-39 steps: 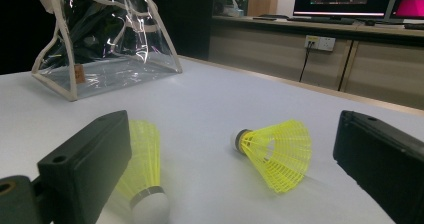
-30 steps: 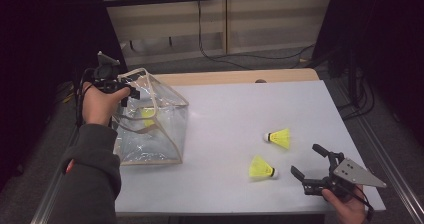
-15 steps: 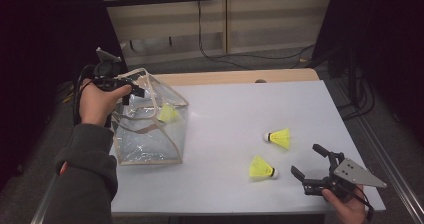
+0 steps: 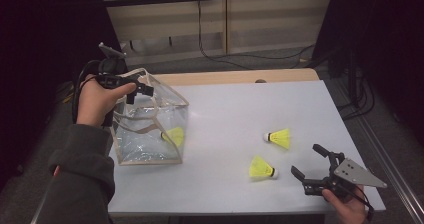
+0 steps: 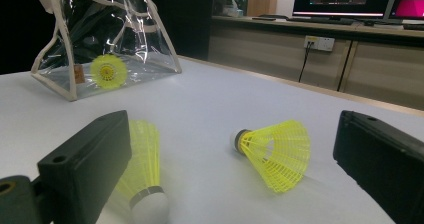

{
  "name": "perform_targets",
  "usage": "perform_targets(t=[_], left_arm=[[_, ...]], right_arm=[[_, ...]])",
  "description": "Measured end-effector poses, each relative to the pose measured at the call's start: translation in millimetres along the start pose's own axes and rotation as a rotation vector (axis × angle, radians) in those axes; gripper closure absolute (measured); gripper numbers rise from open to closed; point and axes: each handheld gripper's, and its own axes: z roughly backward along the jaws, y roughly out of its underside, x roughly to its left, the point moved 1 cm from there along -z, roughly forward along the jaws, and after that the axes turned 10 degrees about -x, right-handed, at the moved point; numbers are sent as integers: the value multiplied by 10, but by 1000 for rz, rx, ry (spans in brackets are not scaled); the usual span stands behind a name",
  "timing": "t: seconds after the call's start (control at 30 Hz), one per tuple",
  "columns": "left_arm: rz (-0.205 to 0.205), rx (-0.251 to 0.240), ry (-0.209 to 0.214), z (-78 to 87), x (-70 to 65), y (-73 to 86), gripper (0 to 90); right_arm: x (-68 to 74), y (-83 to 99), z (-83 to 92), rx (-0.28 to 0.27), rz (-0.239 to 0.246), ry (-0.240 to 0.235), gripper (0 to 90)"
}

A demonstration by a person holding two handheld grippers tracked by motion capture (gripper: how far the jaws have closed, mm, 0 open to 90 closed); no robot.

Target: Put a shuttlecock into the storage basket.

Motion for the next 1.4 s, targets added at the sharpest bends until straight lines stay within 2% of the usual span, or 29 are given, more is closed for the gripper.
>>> perform_targets(t=[0.13, 0.37, 0.57, 0.87, 1.4], left_arm=[[-11, -5, 46, 16, -75, -2, 305], [-54, 6, 93, 35, -203, 11, 280], [-63, 11, 131, 72, -293, 10, 264], [-128, 24, 169, 52, -482, 26, 245], [-173, 46, 232, -54, -704, 97, 227]], right_arm=[[-2, 3, 0, -1, -1, 0, 18], [2, 0, -1, -1, 2, 0, 19], [2, 1, -2, 0, 3, -1, 18], [6, 0, -6, 1, 3, -5, 19], [2, -1, -5, 0, 5, -6, 19]])
